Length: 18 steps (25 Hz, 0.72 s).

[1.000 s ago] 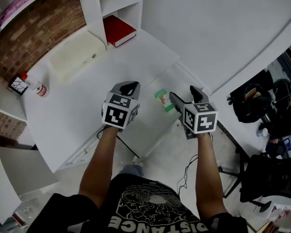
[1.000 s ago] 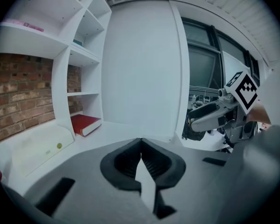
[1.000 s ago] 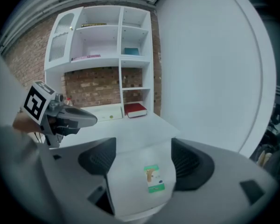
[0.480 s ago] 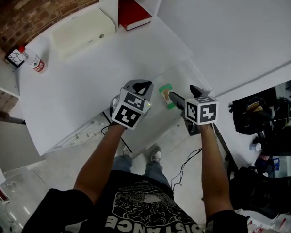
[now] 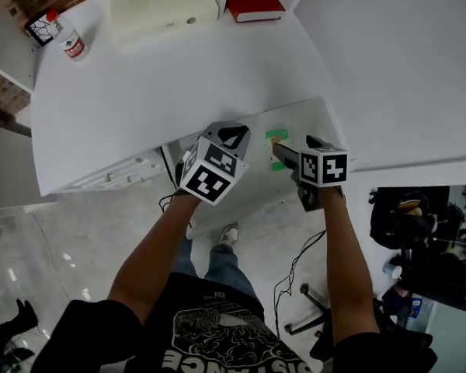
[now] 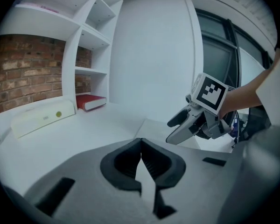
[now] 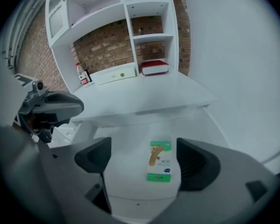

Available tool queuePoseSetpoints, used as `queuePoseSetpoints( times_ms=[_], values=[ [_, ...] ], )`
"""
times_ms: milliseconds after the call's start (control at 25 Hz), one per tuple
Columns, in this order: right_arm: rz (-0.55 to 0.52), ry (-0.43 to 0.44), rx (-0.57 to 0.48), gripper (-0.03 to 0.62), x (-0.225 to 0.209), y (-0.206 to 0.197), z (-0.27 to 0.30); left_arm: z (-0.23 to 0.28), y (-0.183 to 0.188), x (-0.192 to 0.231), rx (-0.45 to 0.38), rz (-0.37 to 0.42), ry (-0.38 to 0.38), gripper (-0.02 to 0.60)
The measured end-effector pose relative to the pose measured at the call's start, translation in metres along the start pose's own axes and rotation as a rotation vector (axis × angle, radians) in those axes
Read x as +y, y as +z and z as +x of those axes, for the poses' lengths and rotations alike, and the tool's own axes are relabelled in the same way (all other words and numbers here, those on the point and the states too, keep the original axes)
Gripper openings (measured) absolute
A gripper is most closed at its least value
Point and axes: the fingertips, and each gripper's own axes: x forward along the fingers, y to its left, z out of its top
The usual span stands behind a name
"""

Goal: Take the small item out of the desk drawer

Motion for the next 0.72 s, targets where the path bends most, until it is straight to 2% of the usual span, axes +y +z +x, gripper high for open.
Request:
queuePoseSetpoints(
  times_ms=[360,720],
  values=[
    [-0.076,0.049,0.111,0.439,-0.009,-0.020,0.044,0.007,-0.031,0.004,0.003,-0.077,0.093,0.008],
    [-0.115,0.075,0.216,0.445,-0.020,-0.038,0.081,0.021,-0.057,0.004,0.007,-0.122,0.133,0.008]
  ],
)
